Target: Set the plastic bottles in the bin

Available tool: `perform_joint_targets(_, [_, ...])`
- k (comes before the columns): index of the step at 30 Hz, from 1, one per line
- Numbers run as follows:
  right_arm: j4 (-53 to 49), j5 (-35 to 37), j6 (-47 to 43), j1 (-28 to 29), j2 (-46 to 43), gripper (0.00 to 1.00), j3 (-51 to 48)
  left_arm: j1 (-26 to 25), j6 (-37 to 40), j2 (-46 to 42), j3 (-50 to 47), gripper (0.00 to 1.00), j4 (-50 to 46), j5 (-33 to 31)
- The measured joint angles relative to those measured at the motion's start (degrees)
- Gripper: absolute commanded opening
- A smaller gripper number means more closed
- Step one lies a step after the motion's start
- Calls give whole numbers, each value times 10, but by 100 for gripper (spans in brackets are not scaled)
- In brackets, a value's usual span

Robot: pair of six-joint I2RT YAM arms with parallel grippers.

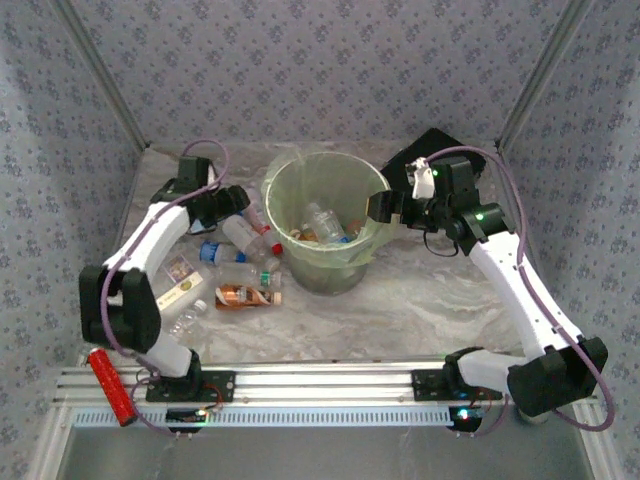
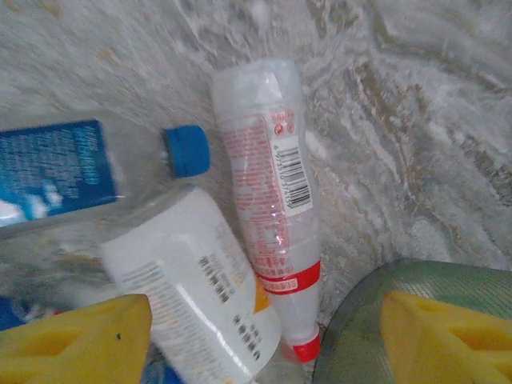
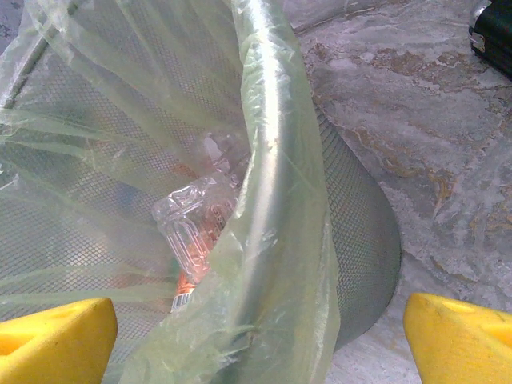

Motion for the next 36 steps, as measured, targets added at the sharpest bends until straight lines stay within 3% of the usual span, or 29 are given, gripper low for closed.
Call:
perform_joint_targets(7, [0, 8, 0, 2, 0, 94, 0, -45, -32, 112, 65, 72, 18, -17])
perform_joint_targets(27, [-2, 12, -2, 5, 0, 95, 0, -49, -51, 224, 107, 74, 46, -36])
perform_joint_targets(36, [-2, 14, -2, 5, 0, 95, 0, -51, -63, 258, 117, 64, 57, -23])
